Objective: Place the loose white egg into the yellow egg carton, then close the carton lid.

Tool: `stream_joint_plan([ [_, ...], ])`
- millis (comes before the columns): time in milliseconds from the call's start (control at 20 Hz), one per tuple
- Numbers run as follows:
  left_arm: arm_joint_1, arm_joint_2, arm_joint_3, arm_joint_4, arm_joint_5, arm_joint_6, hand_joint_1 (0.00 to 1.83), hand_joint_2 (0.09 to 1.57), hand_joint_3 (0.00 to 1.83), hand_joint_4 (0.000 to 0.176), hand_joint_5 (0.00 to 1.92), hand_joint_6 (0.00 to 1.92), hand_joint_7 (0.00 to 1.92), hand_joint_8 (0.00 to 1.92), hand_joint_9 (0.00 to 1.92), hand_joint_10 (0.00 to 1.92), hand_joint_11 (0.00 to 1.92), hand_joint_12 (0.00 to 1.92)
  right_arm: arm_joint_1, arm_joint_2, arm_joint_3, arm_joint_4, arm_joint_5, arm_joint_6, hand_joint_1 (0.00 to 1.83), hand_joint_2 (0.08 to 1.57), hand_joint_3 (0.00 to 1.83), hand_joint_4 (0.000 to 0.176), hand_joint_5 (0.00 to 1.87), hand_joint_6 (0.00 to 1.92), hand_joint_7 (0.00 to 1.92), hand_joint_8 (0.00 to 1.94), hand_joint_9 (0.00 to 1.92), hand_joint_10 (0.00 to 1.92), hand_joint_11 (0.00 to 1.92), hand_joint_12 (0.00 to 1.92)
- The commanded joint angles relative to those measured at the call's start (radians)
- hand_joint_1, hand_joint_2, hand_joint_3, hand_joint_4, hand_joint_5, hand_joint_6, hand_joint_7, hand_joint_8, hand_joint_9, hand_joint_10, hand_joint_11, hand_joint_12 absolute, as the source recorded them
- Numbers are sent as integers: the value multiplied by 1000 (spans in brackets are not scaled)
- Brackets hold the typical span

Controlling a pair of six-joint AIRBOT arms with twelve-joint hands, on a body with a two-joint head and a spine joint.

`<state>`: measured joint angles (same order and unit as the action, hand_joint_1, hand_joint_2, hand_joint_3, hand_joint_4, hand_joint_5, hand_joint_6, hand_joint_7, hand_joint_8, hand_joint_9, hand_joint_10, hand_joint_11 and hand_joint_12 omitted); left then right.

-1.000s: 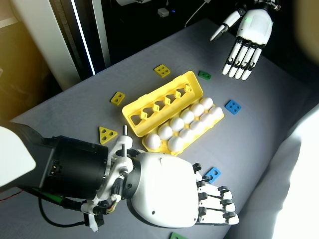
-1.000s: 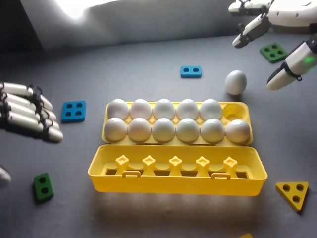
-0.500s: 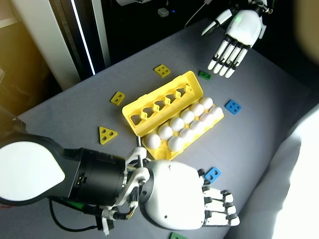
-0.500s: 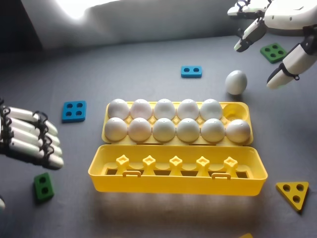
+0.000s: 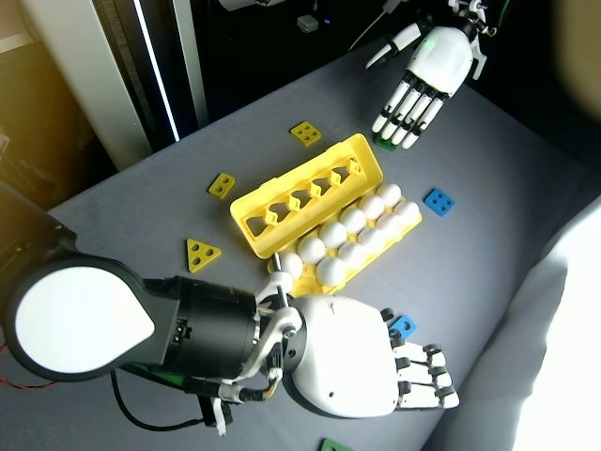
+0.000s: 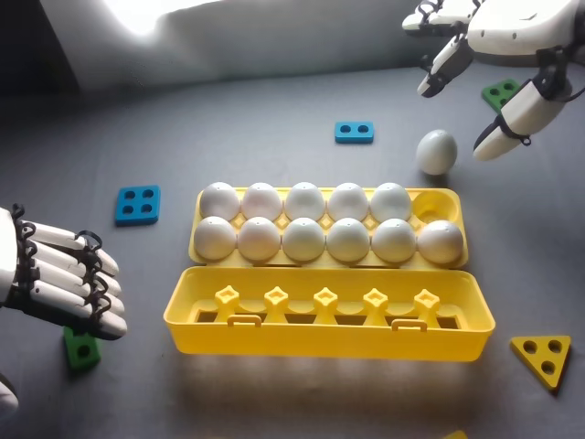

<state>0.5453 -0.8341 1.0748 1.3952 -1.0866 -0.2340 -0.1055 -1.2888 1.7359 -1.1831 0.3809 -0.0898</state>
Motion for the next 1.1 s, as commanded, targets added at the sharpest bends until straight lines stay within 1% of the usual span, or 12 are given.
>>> stream_joint_plan([
  [0,-5,9,5,-63,-51,-8,0,1183,0,0,242,0,240,0,181,1,0,331,6,9,7,34,37,-3,808,782,7,133,722,30,0,0,3,1,0,0],
  [50,-5,8,4,-63,-51,-8,0,1182,0,0,237,0,233,1,174,1,0,304,6,3,12,34,37,-3,791,789,10,157,716,25,0,0,3,1,0,0],
  [350,0,3,-18,-62,-44,-8,0,1186,0,0,239,1,237,0,168,0,0,234,3,-23,37,34,37,-4,792,791,7,175,738,24,0,0,5,1,0,0],
  [450,0,-1,-17,-62,-39,-8,0,1188,0,0,236,0,229,0,164,0,0,217,1,-30,42,34,37,-5,803,794,7,169,732,18,0,0,13,4,0,0],
  [700,1,-5,-13,-43,-38,-4,0,1185,0,0,234,1,228,2,164,2,0,235,-8,-38,44,34,38,-14,784,792,4,176,725,10,8,2,13,3,0,0],
  [750,3,-5,-13,-43,-38,0,0,1183,0,0,241,3,233,3,170,3,0,247,-10,-39,44,34,38,-15,778,786,1,169,732,12,18,6,30,9,0,0],
  [800,9,-4,-13,-43,-41,5,0,1189,1,0,244,3,235,3,170,2,0,249,-12,-39,44,34,38,-17,764,786,1,175,718,5,12,3,20,4,0,0],
  [850,14,-3,-13,-43,-43,14,0,1189,2,0,244,3,233,2,168,1,0,249,-14,-41,45,34,38,-19,778,775,0,160,736,12,35,11,38,11,0,0],
  [900,14,-5,-11,-43,-40,11,0,1190,2,0,238,0,229,0,163,1,0,230,-16,-42,45,34,38,-21,758,767,0,173,737,11,38,10,47,13,0,0],
  [950,8,-5,-11,-43,-34,1,0,1190,1,0,237,0,230,1,164,1,0,227,-18,-44,46,34,38,-22,756,774,0,159,724,4,33,6,43,10,0,0],
  [1000,5,-5,-11,-43,-33,-4,0,1191,1,0,240,1,235,2,170,2,0,247,-19,-45,46,34,38,-22,755,770,0,153,729,6,33,6,41,9,0,0],
  [1050,3,-2,-10,-43,-33,-4,0,1195,2,0,258,5,250,4,180,4,0,266,-21,-46,46,34,38,-22,733,774,0,158,717,1,29,3,32,4,0,0],
])
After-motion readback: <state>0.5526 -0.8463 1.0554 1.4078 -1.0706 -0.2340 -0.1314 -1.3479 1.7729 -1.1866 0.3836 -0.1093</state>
